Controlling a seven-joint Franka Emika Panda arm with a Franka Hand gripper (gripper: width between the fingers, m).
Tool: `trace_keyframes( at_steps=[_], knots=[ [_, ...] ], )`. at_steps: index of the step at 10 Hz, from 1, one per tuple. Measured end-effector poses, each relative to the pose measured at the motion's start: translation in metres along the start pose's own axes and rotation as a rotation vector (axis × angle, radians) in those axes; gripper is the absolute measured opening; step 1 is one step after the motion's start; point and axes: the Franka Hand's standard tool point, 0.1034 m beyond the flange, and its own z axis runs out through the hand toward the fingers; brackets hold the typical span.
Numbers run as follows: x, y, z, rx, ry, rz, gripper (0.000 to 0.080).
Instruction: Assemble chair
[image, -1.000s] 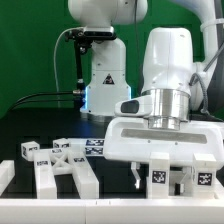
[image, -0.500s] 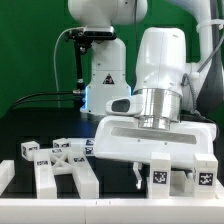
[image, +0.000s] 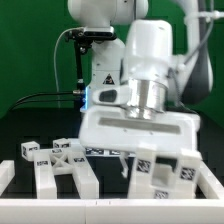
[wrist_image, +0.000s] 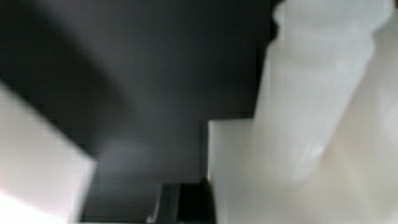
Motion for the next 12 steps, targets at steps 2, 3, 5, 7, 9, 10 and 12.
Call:
trace_keyframes(
  at_steps=[2, 3, 5, 7, 9, 10, 12],
  knots=[
    [0.018, 0.018, -0.03, 0.039, -0.063, 0.025, 0.0031],
    [0.017, 0.014, -0.028, 0.039, -0.076, 0.045, 0.0031],
    [0.011, 0.006, -0.025, 0.082, -0.218, 0.058, 0.0031],
    [0.016, -0.017, -0.039, 0.125, -0.441, 0.003, 0.0031],
    [0.028, -0.017, -0.053, 0.159, -0.548, 0.009, 0.0031],
    [0.02, -0.007, -0.048, 0.159, -0.584, 0.061, 0.0031],
    [0.013, -0.005, -0.05, 0.165, -0.752, 0.048, 0.0031]
  ],
)
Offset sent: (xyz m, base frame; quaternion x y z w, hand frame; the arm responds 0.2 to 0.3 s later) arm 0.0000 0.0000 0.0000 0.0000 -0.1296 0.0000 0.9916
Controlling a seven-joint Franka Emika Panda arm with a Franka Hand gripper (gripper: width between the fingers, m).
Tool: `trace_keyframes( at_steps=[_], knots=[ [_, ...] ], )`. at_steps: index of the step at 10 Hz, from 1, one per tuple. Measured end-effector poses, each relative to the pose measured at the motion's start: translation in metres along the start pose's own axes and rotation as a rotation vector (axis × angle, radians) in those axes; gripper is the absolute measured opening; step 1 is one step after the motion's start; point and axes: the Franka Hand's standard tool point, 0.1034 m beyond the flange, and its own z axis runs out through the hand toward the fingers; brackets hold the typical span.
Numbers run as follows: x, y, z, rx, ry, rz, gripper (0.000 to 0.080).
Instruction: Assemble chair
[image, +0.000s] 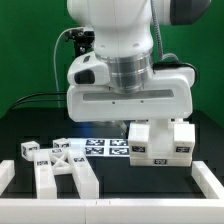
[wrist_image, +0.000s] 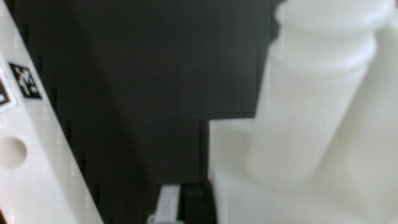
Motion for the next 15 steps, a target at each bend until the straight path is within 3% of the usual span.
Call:
trace_keyframes(
  at_steps=[2, 3, 4, 8, 11, 14, 15],
  knots=[
    [0.01, 0.006, -0.008, -0.042, -0.231, 0.006, 0.0031],
    [0.017, 0.0, -0.01, -0.089, -0.314, -0.014, 0.0031],
    [0.023, -0.006, -0.007, -0.113, -0.366, -0.032, 0.0031],
    [0.025, -0.001, -0.002, -0.113, -0.39, -0.028, 0.0031],
    [0.029, -0.015, 0.012, -0.102, -0.419, -0.127, 0.0031],
    [0.03, -0.011, 0.013, -0.102, -0.417, -0.11, 0.0031],
    [0.024, -0.008, 0.015, -0.108, -0.466, -0.05, 0.0031]
  ],
)
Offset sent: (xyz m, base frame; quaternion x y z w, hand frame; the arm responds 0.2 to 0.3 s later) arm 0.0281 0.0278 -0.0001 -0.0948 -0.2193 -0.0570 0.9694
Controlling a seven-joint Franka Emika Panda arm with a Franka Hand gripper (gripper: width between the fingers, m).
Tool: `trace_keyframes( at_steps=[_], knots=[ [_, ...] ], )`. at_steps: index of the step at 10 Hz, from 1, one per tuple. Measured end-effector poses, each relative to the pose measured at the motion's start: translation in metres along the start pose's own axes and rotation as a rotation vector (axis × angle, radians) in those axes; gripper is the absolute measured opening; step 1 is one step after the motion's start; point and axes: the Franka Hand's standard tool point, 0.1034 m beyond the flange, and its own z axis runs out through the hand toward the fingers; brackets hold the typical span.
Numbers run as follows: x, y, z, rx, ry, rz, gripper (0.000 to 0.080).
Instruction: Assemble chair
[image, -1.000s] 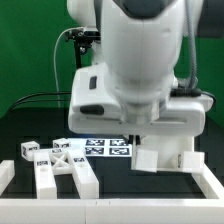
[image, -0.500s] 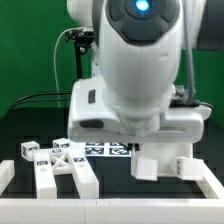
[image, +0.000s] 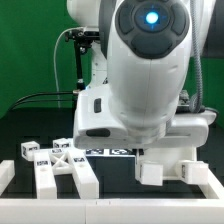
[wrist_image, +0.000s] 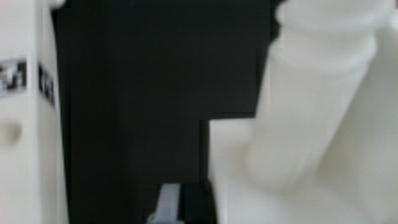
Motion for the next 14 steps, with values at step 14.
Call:
trace_keyframes(
  at_steps=[14],
  knots=[
    [0.02, -0.008, 0.015, 0.003, -0.13, 0.076, 0.0031]
  ],
)
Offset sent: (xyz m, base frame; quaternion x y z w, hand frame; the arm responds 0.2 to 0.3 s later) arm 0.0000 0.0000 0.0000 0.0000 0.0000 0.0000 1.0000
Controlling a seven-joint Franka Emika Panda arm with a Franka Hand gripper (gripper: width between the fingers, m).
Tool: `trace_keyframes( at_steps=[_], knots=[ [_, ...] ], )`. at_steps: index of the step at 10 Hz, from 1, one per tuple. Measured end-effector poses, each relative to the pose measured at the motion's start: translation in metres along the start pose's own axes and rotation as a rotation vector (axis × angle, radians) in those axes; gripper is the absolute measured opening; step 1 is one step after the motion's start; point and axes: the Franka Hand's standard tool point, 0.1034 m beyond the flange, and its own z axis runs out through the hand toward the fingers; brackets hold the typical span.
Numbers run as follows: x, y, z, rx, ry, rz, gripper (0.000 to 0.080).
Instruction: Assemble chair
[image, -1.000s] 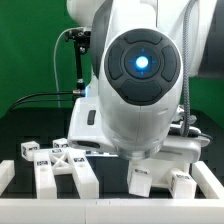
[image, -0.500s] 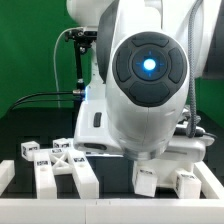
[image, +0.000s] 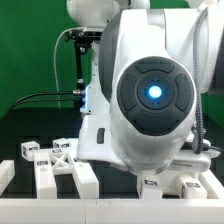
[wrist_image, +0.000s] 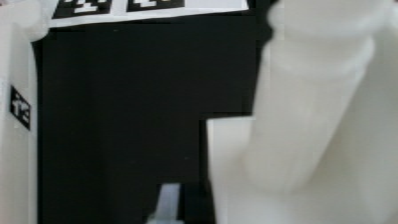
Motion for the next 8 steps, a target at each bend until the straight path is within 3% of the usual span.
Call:
trace_keyframes(
  at_steps=[3, 4, 5, 7, 8],
  knots=[
    [-0.0001, -0.0034, 0.0009, 0.001, -0.001, -0.004, 0.0031],
    [0.0003, -0.0025, 0.0011, 0.0, -0.001, -0.002, 0.0153],
    [0.0003, -0.002, 0.0012, 0.001, -0.001, -0.002, 0.0153],
    [0.0041, -0.0022, -0.0032, 0.004, 0.027, 0.005, 0.0477],
    [0.0033, -0.0002, -0.0059, 0.006, 0.019, 0.021, 0.0477]
  ],
)
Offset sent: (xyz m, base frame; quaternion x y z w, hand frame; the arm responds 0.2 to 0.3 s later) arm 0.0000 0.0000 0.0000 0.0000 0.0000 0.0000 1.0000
